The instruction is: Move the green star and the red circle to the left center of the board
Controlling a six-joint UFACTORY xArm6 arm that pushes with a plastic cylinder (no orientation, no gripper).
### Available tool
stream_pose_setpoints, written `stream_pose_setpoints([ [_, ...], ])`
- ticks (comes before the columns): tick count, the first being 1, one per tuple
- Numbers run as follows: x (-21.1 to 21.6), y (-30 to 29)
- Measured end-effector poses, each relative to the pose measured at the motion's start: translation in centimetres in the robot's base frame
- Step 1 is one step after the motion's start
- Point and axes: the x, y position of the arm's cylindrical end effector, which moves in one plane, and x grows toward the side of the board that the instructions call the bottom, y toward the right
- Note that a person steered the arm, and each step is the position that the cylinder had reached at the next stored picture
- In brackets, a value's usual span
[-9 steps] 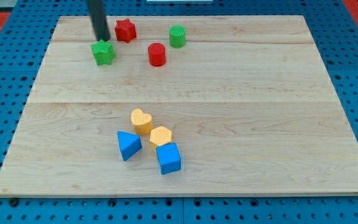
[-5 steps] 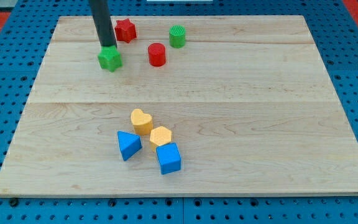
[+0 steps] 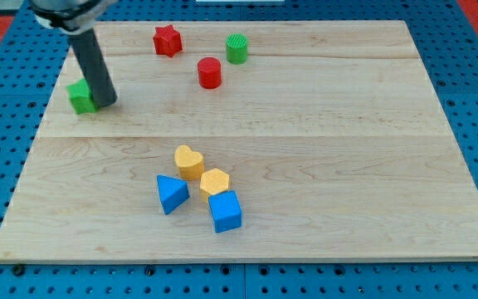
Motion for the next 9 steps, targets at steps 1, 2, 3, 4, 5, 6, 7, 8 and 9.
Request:
stream_pose_setpoints([
  [1, 0.6, 9.9],
  [2, -0.2, 22.1],
  [3, -6.5, 23.7],
  [4, -8.8, 15.8],
  [5, -5.3, 9.5],
  [6, -4.2, 11.8],
  [7, -4.6, 16.5],
  [8, -7.8, 16.3],
  [9, -8.7, 19.0],
])
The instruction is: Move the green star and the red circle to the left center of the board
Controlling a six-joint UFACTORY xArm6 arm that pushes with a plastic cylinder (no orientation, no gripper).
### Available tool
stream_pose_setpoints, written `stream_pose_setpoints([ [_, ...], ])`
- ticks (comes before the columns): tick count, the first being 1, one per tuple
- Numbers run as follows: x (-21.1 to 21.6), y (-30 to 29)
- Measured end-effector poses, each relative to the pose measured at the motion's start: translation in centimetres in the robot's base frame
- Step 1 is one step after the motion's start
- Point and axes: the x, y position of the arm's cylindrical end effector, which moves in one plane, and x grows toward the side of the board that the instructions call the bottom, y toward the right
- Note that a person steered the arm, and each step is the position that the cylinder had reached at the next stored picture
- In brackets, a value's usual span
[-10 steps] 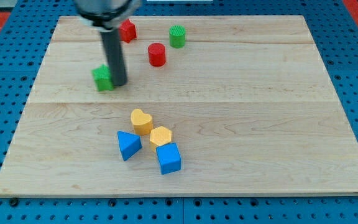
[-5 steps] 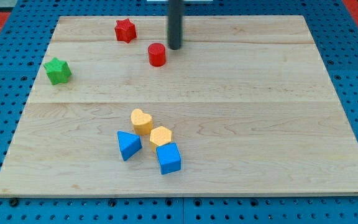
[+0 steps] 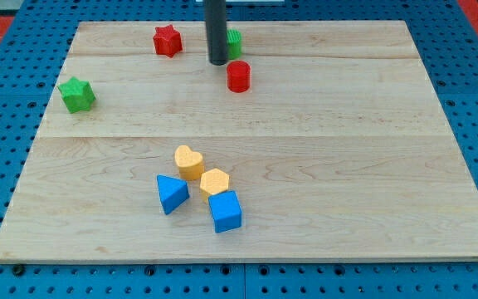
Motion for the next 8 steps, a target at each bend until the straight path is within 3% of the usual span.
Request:
stream_pose_setpoints([
  [1, 1.8, 4.3],
  [2, 4.6, 3.3],
  [4, 6.2, -6.4],
  [5, 9.3, -5.0],
  [7, 9.7, -15.4],
  [8, 9.4, -8.2],
])
